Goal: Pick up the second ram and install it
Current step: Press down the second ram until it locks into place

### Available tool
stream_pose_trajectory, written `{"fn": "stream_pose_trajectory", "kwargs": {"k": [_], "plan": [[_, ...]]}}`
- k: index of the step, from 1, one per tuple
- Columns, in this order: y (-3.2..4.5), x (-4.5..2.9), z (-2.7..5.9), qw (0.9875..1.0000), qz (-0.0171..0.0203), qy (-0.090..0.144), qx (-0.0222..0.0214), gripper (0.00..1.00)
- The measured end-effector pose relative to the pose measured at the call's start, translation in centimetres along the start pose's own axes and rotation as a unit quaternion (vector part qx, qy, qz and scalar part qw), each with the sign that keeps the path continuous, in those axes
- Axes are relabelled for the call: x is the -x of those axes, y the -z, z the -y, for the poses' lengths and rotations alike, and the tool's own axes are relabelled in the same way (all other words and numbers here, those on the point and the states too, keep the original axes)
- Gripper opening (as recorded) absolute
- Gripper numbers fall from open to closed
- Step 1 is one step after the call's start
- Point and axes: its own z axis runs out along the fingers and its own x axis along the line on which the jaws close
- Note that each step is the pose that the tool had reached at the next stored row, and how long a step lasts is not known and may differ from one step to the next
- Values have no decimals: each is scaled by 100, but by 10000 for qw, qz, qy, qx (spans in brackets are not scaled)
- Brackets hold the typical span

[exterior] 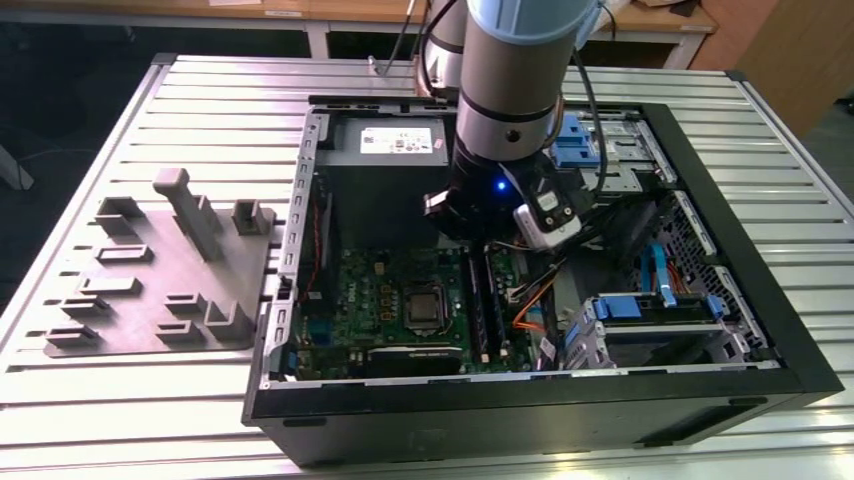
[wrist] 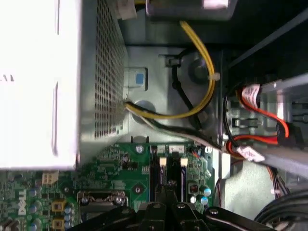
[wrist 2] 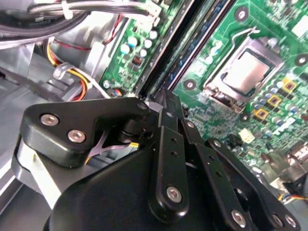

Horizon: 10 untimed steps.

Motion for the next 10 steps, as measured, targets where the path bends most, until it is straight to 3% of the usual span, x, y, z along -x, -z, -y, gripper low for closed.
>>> {"fn": "stream_pose_trajectory", "kwargs": {"k": [10], "plan": [[9,3,316,10000,0,0,-1,10]]}}
